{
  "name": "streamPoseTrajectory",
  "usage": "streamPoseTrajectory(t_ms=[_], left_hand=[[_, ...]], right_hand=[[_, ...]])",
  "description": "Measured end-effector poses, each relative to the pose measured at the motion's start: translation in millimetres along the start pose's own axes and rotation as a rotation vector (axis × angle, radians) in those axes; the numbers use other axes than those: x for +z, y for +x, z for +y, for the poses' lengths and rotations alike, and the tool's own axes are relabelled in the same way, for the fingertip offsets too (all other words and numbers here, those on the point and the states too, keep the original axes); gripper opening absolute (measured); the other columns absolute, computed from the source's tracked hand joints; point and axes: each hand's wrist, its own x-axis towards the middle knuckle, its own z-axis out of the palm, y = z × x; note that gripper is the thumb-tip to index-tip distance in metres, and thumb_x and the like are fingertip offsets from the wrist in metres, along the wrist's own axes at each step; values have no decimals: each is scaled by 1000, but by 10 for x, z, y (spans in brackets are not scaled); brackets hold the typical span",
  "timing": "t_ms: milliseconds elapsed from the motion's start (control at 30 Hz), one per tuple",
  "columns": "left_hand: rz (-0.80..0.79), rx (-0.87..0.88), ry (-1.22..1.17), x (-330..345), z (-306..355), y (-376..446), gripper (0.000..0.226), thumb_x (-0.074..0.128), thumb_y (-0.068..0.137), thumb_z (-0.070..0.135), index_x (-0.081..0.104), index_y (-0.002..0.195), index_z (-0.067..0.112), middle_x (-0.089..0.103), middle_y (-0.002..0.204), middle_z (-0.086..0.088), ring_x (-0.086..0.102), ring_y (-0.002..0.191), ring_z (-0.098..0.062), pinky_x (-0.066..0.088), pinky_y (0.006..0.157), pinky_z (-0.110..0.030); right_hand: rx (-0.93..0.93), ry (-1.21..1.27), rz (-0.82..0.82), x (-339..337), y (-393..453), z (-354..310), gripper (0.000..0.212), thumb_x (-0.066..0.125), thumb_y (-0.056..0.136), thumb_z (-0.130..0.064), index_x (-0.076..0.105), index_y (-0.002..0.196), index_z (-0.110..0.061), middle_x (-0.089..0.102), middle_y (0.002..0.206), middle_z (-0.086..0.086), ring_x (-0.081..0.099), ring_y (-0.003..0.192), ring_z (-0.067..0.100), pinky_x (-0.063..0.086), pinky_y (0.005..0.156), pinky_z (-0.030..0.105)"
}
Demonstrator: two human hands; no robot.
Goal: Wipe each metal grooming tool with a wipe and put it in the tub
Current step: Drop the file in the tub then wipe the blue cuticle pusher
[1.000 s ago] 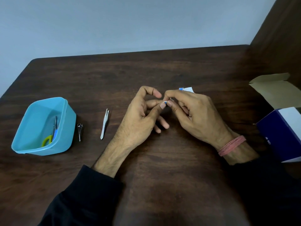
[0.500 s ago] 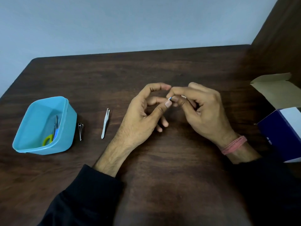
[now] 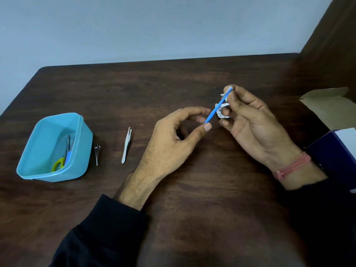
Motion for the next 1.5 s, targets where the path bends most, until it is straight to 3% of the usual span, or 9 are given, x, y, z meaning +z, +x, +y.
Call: streamPoseTrajectory(t_ms=[67, 200, 400, 667, 800, 867, 1100, 1233, 1500], left_hand=[[-33, -12, -18, 10, -1, -5, 15, 84, 101, 35, 82, 115, 38, 78, 93, 12, 62, 62, -28, 54, 62, -33], [-52, -21, -47, 18, -3, -12, 3, 84, 100, 35, 84, 98, 37, 77, 84, 5, 57, 62, -6, 51, 62, -29], [-71, -26, -1, 9, -24, -16, 13, 76, 107, 32, 89, 106, 28, 71, 75, 16, 60, 68, 1, 47, 67, -16], [-58, -29, 15, -2, -22, -5, 14, 74, 108, 36, 88, 107, 33, 70, 78, 12, 61, 68, -6, 51, 68, -27], [-56, -1, 45, -20, -11, -15, 14, 76, 107, 33, 89, 110, 30, 69, 76, 13, 63, 68, -3, 46, 67, -20], [-52, -3, 52, -21, -9, -10, 14, 76, 107, 32, 89, 112, 29, 67, 75, 21, 62, 68, -2, 44, 67, -15], [-57, -13, 24, -24, -3, -1, 16, 74, 108, 33, 89, 112, 28, 64, 74, 24, 60, 68, -1, 43, 68, -15], [-59, -16, 7, -29, -7, -5, 16, 74, 108, 34, 89, 112, 30, 66, 75, 16, 62, 70, -4, 48, 68, -22], [-92, -49, -222, -46, 23, -21, 29, 82, 102, 26, 81, 131, 25, 80, 88, 3, 59, 71, -10, 49, 62, -19]], right_hand=[[18, -2, 14, -2, 8, 6, 18, 67, 98, -15, 80, 108, -20, 67, 89, -9, 51, 77, 6, 45, 68, 22], [19, -54, 25, 12, 11, 41, 16, 69, 97, -15, 79, 109, -17, 68, 90, -8, 50, 72, 5, 44, 64, 21], [18, -33, 69, -21, 26, 43, 15, 73, 93, -16, 84, 104, -18, 73, 89, -4, 48, 67, 5, 44, 60, 20], [-258, -371, 219, -111, 62, 119, 9, 83, 98, -15, 83, 106, -17, 77, 92, -1, 53, 64, 5, 41, 54, 24], [-416, -746, 227, -108, 42, 190, 6, 88, 97, -19, 86, 104, -19, 82, 92, 1, 66, 71, 49, 53, 60, 56], [-411, -733, 260, -125, 46, 196, 6, 87, 97, -20, 86, 103, -19, 83, 92, 3, 69, 77, 52, 57, 68, 62], [-420, -752, 237, -145, 36, 159, 8, 85, 100, -22, 84, 106, -17, 83, 95, 1, 73, 75, 41, 60, 70, 60], [-395, -743, 203, -126, 16, 156, 7, 84, 101, -20, 83, 107, -17, 80, 91, -2, 61, 61, 25, 49, 54, 40], [-269, -513, 225, -97, 35, 117, 8, 82, 100, -13, 81, 106, -8, 81, 99, 20, 57, 54, 11, 46, 43, 25]])
